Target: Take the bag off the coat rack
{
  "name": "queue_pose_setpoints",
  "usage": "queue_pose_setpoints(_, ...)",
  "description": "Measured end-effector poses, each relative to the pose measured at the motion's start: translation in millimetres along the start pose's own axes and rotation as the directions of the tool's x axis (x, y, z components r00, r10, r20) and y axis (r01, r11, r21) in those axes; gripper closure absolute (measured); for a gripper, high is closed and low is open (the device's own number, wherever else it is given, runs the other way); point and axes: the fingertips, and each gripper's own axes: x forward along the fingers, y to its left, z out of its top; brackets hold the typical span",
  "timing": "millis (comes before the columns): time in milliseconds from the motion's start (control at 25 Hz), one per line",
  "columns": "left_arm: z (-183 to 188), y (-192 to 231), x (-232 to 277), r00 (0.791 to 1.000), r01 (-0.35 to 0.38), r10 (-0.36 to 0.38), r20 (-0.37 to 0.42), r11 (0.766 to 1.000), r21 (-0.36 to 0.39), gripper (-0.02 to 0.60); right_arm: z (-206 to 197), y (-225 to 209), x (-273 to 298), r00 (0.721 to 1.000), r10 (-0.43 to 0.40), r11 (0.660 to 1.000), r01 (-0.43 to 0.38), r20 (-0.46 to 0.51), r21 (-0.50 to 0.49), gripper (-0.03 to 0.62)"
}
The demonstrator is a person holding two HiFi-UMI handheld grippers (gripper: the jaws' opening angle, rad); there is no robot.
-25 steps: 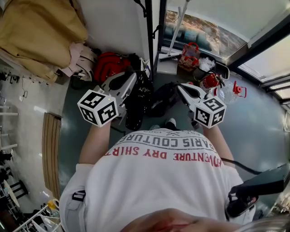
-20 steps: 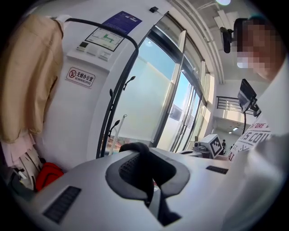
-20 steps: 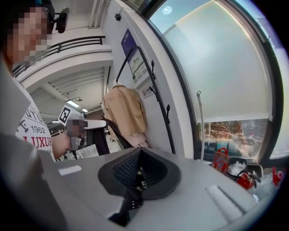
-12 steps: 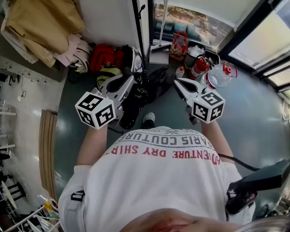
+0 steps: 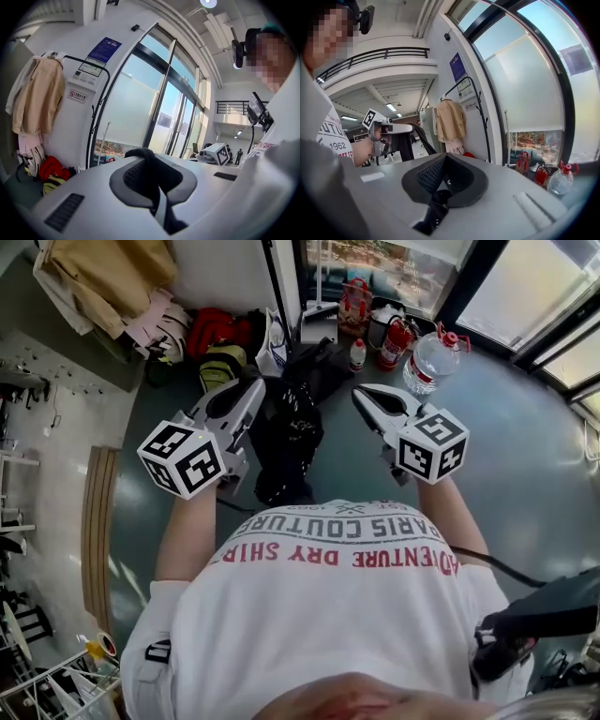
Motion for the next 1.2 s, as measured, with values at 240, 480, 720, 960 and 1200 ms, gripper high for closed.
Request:
queue_pose_setpoints(240, -41.5, -61.5, -61.3, 0.998, 0.055, -0.054, -0.038, 0.998, 0.006, 0.568, -31.4, 77.6, -42.5, 1.000, 0.004, 1.000, -0.004, 0.020, -0.005, 0.592)
queue_pose_setpoints(480, -84.1, -118.7, -128.9, 0.984, 0.158, -0.156, -0.082, 0.987, 0.026, 0.568, -64.0, 164.9, -74.0, 0.999, -0.015, 1.000, 0.015, 0.040, 0.003, 0.592)
queue_pose_setpoints(720, -112.7, -146.9, -199.4, 0.980, 0.174, -0.168, -0.107, 0.983, 0.056, 0.568, -106.9, 251.6, -94.8, 0.999, -0.032, 0.998, 0.030, 0.028, 0.046, 0.592)
queue_pose_setpoints(960, -124.4, -167.0, -257.2, 0.979, 0.169, -0.158, -0.126, 0.983, 0.077, 0.568, -117.3, 320.9, -111.6, 0.999, 0.008, 1.000, -0.008, 0.031, 0.005, 0.592)
queue_pose_setpoints(1200, -129.2, -179.7, -293.8, 0.985, 0.143, -0.133, -0.109, 0.986, 0.088, 0.568, -121.3, 349.1, -121.8, 0.999, 0.023, 1.000, -0.023, 0.043, -0.011, 0.592)
